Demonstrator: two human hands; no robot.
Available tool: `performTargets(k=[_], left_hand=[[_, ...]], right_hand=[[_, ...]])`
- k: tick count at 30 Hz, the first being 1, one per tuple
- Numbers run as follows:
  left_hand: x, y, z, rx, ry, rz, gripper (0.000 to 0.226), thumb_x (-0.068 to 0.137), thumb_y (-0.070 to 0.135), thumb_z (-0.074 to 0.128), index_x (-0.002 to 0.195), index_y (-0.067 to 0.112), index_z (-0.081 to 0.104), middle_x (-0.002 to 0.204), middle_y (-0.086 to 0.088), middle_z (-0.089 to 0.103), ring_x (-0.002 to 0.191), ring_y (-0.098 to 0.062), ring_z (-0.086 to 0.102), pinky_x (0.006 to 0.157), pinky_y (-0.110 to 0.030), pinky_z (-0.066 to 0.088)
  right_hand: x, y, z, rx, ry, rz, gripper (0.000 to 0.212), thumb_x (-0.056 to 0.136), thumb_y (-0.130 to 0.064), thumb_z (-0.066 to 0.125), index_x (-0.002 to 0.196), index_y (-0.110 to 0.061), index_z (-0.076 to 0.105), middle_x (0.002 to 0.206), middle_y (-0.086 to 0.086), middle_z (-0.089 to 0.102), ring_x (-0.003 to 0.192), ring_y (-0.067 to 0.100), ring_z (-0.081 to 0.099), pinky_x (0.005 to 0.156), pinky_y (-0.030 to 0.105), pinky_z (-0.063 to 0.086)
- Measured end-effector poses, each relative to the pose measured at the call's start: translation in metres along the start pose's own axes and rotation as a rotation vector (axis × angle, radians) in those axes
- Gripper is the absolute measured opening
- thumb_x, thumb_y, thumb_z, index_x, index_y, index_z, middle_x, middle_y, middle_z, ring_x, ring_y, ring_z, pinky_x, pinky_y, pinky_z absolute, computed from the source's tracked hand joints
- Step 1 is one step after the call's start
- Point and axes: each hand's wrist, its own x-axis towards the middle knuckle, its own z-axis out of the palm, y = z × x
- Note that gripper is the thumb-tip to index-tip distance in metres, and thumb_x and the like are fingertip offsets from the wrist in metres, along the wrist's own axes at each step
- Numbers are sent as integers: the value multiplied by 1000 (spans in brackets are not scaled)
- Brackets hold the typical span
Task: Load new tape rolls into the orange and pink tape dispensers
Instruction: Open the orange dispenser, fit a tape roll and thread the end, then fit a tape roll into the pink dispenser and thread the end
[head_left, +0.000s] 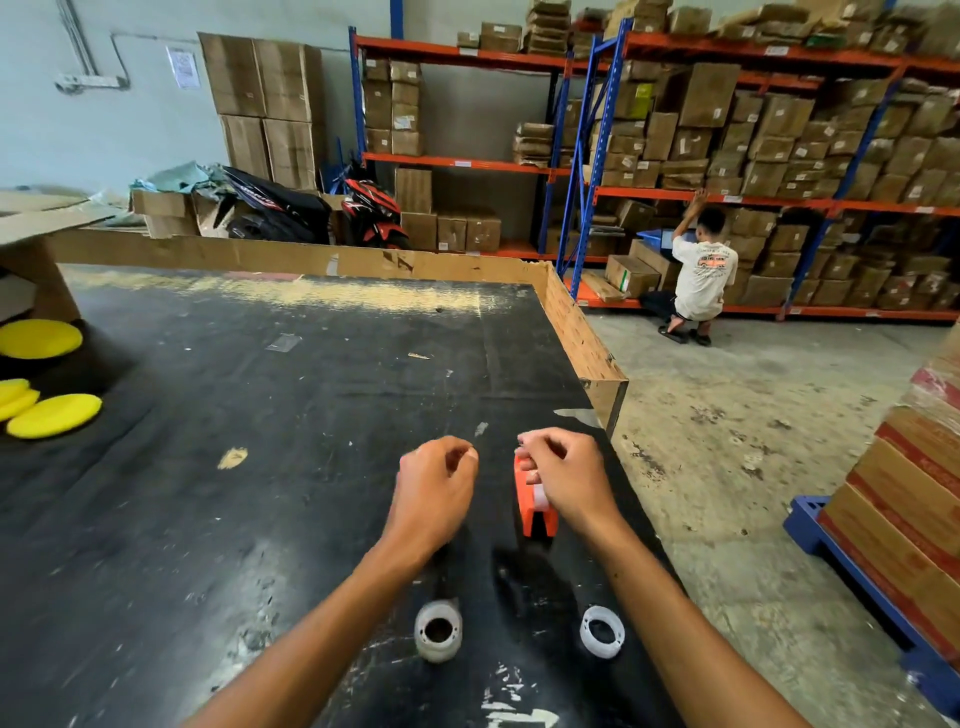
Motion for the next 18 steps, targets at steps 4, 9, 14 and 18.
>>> performTargets(k=[4,9,14,18], left_hand=[[-2,-29,-32,52,96,-75,20,89,16,54,86,7,71,76,1,65,77,-21,62,75,-32,48],[-10,-56,-40,38,-149,-320,43,95,24,46,52,13,45,51,4,44,57,-15,40,55,-32,31],[-11,-64,-33,-345,-112,-383,22,80,26,56,79,14,75,80,-3,77,78,-20,70,79,-37,55],[-16,-58,-34,-551,-40,-403,6,86,13,66,83,9,63,86,-19,73,76,-26,71,75,-39,58]], right_hand=[[-14,-10,40,-171,-188,-11,24,87,-15,57,68,-9,69,62,4,64,61,14,58,62,33,53],[-26,4,70,-466,-288,74,39,81,-23,55,46,-9,45,48,6,42,58,23,43,58,41,40],[-41,9,74,-293,-197,47,16,79,-17,60,74,-5,70,71,6,71,68,17,64,73,44,54],[-50,-3,64,-171,-122,-61,16,82,-13,67,97,-11,72,91,-2,73,87,10,68,81,27,55]])
